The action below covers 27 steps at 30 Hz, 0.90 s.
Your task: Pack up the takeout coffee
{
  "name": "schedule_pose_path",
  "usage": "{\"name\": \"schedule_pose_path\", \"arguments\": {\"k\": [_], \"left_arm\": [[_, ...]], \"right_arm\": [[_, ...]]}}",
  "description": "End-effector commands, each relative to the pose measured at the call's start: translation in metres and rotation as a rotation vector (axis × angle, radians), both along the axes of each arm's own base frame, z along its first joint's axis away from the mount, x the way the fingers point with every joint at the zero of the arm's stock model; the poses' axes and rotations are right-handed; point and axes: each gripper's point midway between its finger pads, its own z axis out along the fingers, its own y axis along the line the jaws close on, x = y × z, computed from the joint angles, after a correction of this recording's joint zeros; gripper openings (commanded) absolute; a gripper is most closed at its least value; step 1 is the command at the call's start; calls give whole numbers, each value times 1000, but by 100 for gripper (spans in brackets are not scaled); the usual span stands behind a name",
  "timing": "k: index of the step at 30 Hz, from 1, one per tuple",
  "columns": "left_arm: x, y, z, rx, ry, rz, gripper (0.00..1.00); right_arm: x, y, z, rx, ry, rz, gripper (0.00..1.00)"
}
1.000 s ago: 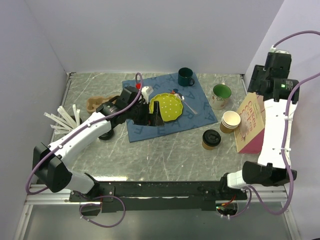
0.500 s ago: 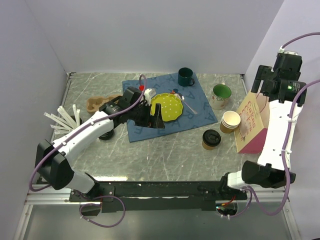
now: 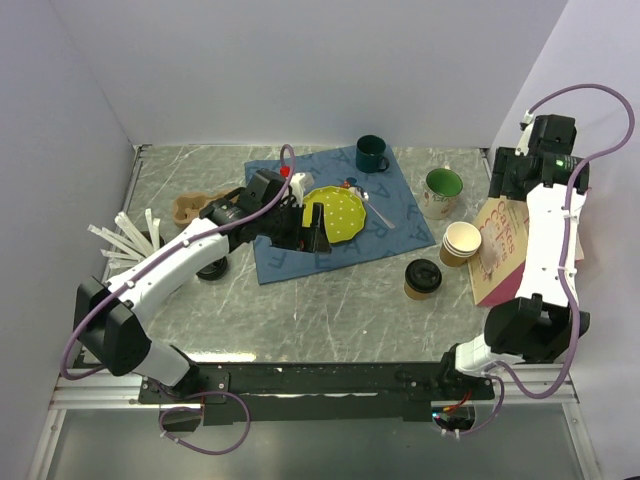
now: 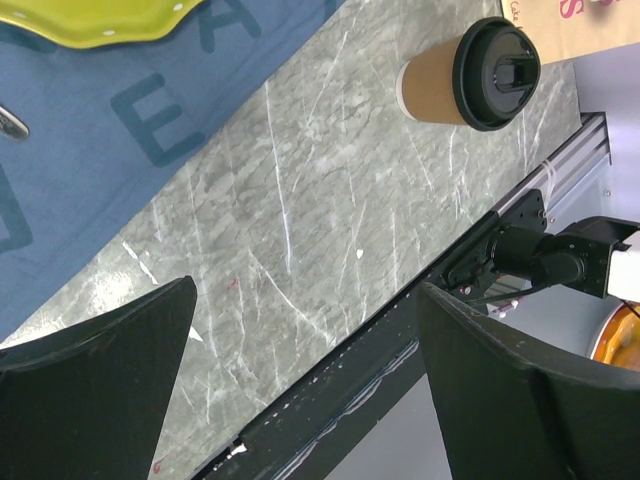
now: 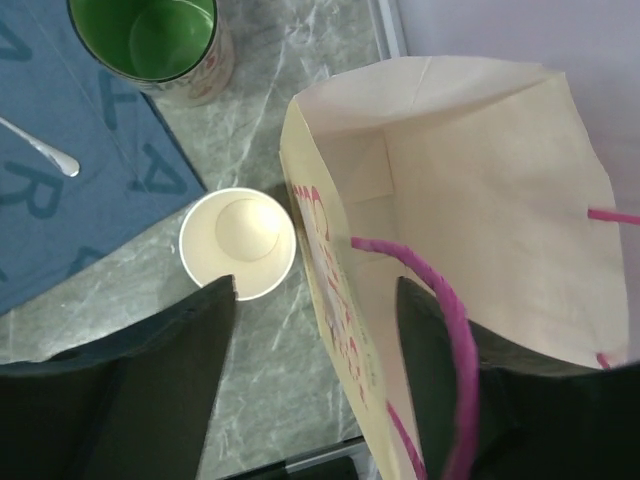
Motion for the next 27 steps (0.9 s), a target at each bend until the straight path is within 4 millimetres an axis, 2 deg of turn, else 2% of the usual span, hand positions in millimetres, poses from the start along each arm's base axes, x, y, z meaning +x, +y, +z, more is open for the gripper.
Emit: {"name": "schedule_pose_path", "arguments": {"k": [1,5,12,15,16,19,24,25,27], "left_arm": [[7,-3,19,-23,-44,-11,97],[5,-1,19,-25,-50,-8,97],[5,1,22,-26,-59,-1,97],[8,3,25,-18,-74,18,97],[9,4,26,-19,-78,23,97],[7,3,30,-31,-82,19,97],[4,7,29,-27,-86,22,97],[5,7,30,-29,-89,25,97],[5,7,34,-37,-98,24,97]], "right_arm": [[7,-3,4,6,-35,30,62],[2,-4,-13,16,7,30,57],[-2,-11,-17,-27,12,26,49],[-4,-18,-14,-69,20,18,32],[-5,-20,-14,-79,34,10,22],[-8,-29,-2,-121,25,-32,8],[-15,-41,33,-195,-22,-93,0],[-16,-43,45,-214,-44,-107,0],[-17,-41,55,-236,-56,-103,0]]}}
